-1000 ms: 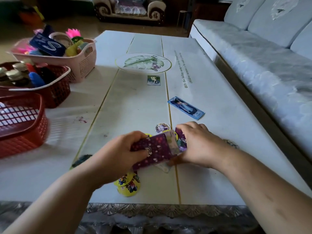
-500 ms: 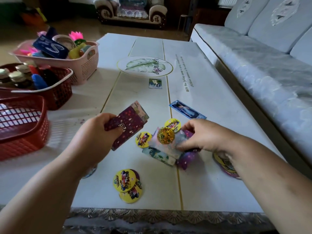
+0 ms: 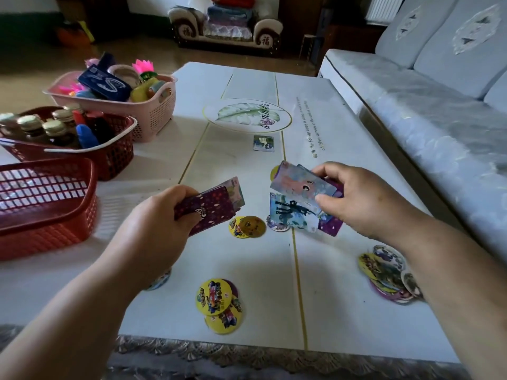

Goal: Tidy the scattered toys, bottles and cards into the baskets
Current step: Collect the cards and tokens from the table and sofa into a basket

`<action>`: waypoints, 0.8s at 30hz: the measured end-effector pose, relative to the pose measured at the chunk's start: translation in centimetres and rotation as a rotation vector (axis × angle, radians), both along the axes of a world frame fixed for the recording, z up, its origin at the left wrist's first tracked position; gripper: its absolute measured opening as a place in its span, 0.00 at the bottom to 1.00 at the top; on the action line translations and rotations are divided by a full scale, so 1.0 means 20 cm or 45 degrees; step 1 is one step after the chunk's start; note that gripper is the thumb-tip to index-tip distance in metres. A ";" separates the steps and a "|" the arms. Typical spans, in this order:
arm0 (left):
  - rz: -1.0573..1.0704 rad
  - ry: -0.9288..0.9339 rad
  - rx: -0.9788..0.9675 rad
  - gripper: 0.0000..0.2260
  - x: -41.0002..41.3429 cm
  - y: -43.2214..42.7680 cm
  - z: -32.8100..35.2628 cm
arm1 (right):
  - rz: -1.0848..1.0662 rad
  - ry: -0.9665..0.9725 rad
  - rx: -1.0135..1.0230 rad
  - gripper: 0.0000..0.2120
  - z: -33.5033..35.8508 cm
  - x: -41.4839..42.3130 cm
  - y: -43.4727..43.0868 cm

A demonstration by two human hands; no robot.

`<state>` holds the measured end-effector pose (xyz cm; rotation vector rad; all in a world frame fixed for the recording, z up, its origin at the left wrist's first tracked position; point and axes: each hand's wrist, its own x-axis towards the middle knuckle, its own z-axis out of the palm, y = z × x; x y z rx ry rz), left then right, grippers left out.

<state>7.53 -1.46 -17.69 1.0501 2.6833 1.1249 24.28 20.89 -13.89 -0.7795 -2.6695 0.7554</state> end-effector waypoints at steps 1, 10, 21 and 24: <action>-0.008 0.005 0.003 0.08 0.00 0.00 0.00 | 0.029 -0.042 0.035 0.10 0.00 0.00 -0.02; -0.186 -0.015 -0.094 0.09 0.01 0.01 -0.02 | 0.016 -0.316 0.084 0.09 -0.09 -0.02 -0.02; -0.519 0.050 -0.159 0.12 0.06 0.02 -0.02 | 0.131 -0.266 -0.027 0.09 -0.06 -0.05 -0.08; -0.582 0.046 -0.087 0.12 0.09 0.02 0.00 | 0.206 -0.255 -0.002 0.08 -0.03 -0.06 -0.15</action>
